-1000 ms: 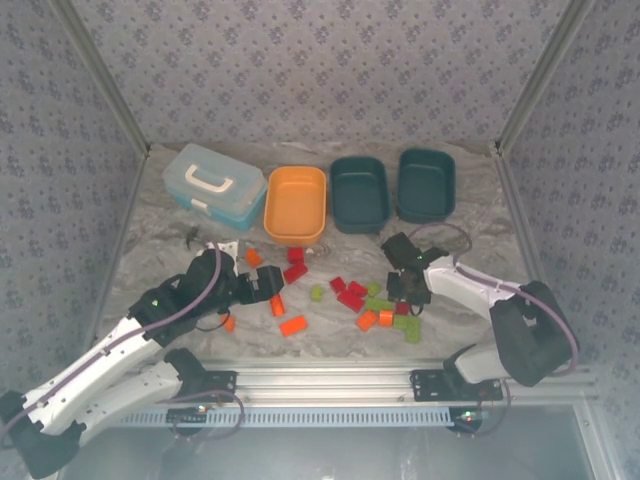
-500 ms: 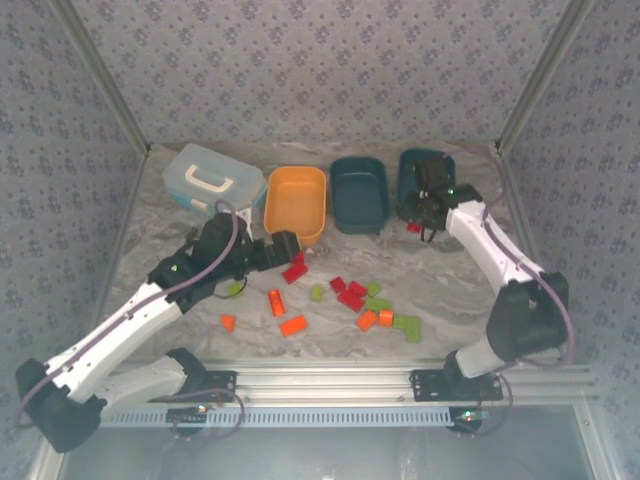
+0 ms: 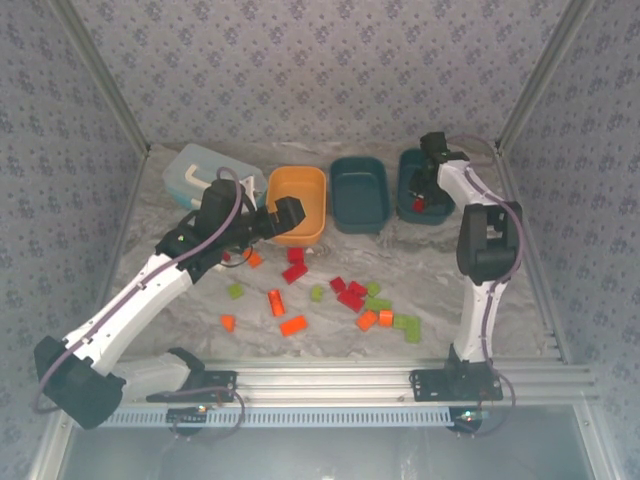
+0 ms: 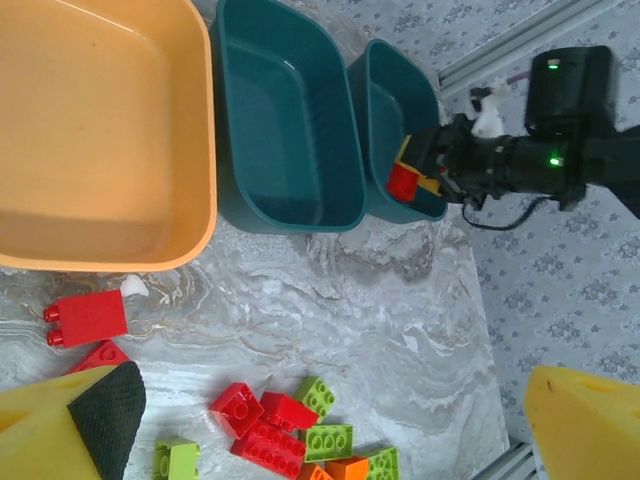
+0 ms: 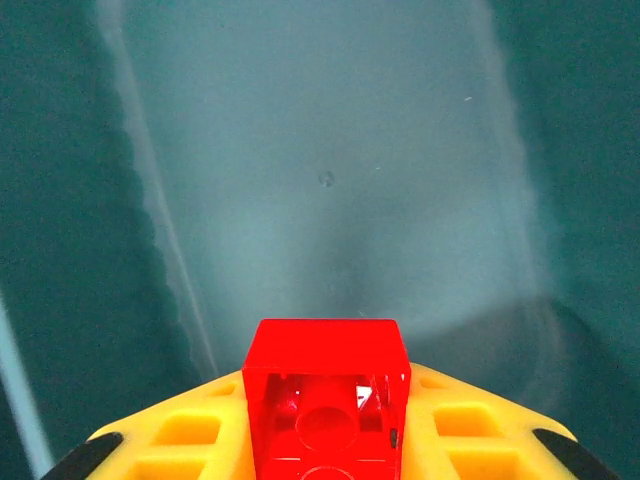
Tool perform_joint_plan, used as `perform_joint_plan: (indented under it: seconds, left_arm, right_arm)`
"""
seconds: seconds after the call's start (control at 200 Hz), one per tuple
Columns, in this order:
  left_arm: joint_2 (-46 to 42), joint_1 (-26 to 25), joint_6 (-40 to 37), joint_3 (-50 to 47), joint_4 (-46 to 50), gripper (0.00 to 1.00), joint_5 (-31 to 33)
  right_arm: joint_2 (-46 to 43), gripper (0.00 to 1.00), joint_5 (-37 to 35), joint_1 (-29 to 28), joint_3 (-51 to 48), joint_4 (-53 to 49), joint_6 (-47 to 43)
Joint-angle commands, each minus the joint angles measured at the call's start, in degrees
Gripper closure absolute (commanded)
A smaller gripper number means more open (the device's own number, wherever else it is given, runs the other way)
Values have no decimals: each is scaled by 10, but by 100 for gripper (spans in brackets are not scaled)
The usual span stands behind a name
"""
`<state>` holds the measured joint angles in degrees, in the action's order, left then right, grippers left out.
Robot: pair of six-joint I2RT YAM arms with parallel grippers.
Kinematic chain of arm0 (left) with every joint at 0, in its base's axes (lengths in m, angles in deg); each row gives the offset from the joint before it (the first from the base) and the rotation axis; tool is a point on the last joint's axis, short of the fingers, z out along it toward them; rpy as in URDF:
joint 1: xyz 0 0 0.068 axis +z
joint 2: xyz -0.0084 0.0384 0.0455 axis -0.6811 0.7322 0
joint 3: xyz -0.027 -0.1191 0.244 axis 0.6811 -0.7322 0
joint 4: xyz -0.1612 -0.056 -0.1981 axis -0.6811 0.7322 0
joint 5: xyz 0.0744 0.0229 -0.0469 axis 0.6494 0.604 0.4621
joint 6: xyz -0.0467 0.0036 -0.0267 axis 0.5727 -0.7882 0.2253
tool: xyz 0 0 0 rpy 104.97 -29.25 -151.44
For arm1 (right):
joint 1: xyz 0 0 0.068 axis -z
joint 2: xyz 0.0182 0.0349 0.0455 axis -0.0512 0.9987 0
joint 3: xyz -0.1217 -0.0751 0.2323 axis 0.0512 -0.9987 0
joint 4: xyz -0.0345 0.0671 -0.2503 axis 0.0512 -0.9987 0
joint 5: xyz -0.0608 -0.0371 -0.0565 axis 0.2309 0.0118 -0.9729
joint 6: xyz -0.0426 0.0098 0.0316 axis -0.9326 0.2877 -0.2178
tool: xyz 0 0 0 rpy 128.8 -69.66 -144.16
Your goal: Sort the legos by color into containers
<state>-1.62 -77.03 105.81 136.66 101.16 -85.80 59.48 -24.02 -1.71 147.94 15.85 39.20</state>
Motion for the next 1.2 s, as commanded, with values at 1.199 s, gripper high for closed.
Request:
perform_joint_plan:
  seconds: [1.199]
  left_arm:
    - [-147,87,31,-98,351,1,170]
  right_arm:
    - [-556,44,-45,-273,-374,67,-60]
